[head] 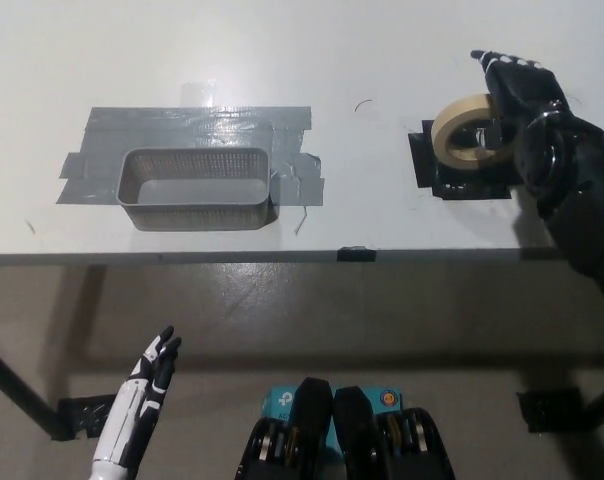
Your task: The robot picks the tape placed on the black area with right hand and places it in the small grey container.
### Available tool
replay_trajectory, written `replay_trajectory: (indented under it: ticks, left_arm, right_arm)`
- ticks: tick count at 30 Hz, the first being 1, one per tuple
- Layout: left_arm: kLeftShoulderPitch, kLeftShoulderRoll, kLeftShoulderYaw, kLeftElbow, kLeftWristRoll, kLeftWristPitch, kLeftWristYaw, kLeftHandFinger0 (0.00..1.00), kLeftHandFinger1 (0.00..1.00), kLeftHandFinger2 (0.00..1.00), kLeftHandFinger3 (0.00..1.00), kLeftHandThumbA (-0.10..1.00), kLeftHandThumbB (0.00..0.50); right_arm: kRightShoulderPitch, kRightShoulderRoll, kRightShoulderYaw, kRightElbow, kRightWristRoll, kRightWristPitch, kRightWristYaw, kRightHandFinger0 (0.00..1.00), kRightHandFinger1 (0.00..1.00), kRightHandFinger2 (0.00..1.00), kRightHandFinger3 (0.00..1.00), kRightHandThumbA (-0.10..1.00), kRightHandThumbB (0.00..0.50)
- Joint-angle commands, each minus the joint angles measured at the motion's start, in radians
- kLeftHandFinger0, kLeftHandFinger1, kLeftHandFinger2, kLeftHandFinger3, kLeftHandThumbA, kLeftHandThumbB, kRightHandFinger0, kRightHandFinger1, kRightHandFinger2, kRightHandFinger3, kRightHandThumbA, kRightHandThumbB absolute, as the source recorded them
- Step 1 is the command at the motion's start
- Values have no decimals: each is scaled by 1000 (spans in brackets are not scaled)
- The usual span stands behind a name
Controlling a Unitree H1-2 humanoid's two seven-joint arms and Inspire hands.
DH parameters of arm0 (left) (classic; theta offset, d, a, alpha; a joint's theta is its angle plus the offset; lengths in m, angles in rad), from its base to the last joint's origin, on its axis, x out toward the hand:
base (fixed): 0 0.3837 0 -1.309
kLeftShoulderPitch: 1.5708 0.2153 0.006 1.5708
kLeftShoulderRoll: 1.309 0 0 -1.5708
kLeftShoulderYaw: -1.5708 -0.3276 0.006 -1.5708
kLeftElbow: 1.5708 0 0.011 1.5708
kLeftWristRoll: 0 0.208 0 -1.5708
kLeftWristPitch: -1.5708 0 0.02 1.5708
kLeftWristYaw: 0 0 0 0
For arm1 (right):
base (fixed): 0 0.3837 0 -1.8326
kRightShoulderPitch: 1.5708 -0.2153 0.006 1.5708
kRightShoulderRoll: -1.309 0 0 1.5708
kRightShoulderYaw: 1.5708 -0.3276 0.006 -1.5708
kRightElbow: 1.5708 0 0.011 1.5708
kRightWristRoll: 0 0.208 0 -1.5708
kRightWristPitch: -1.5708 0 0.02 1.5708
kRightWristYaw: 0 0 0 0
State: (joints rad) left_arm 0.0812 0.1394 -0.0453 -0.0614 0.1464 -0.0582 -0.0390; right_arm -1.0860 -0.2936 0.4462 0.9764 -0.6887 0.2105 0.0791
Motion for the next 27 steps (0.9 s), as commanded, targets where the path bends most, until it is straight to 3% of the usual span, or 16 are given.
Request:
replay_trajectory:
  ticks: [1,3,4,5,6,7,8,10,12,13,16,18,19,20,22,27]
  left_arm:
    - [-11,15,3,-35,-14,5,-18,1000,1000,1000,1000,995,128]
    - [-11,13,1,-37,-15,9,-19,1000,1000,1000,1000,995,127]
    - [-12,15,1,-38,-15,9,-20,1000,1000,1000,1000,994,117]
    - [-14,16,0,-38,-20,7,-23,1000,1000,1000,1000,992,113]
    - [-16,16,0,-37,-21,8,-24,1000,1000,1000,1000,990,111]
    - [-17,16,0,-39,-20,10,-24,1000,1000,1000,1000,987,111]
    - [-18,16,0,-41,-19,13,-24,1000,1000,1000,1000,987,111]
    - [-19,19,0,-45,-16,16,-25,1000,1000,1000,1000,990,110]
    - [-21,23,1,-46,-20,18,-29,1000,1000,1000,1000,992,108]
    - [-21,25,3,-44,-22,17,-29,1000,1000,1000,1000,992,105]
    - [-13,23,1,-47,-20,18,-29,1000,1000,1000,1000,981,102]
    - [-10,25,-3,-43,-13,11,-29,1000,1000,1000,1000,980,94]
    - [-8,25,-3,-44,-14,16,-29,1000,1000,1000,1000,978,92]
    - [-6,24,-3,-45,-14,17,-28,1000,1000,1000,1000,974,87]
    - [-2,26,-3,-47,-13,17,-30,1000,1000,1000,1000,970,86]
    - [0,32,-6,-52,4,20,-27,1000,1000,1000,1000,999,90]
  right_arm:
    - [-98,10,4,54,8,-42,-24,1000,1000,1000,1000,674,468]
    - [-103,24,-9,119,12,-127,-176,1000,1000,1000,1000,540,446]
    - [-103,28,-18,132,19,-155,-224,995,934,1000,1000,402,413]
    - [-97,37,-23,158,10,-225,-383,486,511,528,638,231,298]
    - [-92,39,-12,170,-8,-258,-463,156,253,363,473,126,290]
    - [-87,40,-4,177,-20,-281,-514,14,93,274,412,-67,252]
    - [-82,41,4,186,-30,-304,-566,1,82,334,366,-99,236]
    - [-71,44,2,188,-29,-330,-607,0,241,613,298,-100,180]
    - [-67,48,4,195,-30,-347,-637,0,376,802,525,-100,168]
    - [-60,50,-4,188,-22,-361,-649,0,395,821,633,-100,187]
    - [-55,54,-4,182,-19,-352,-640,0,380,710,433,-100,201]
    - [-54,59,-1,181,-20,-356,-648,0,386,728,391,-100,184]
    - [-55,62,1,187,-21,-360,-655,0,450,831,493,-100,165]
    - [-57,65,7,191,-25,-361,-662,0,461,840,547,-100,162]
    - [-63,74,6,192,-21,-364,-660,40,535,903,828,-100,151]
    - [-90,98,16,167,-35,-363,-691,48,530,858,880,-100,204]
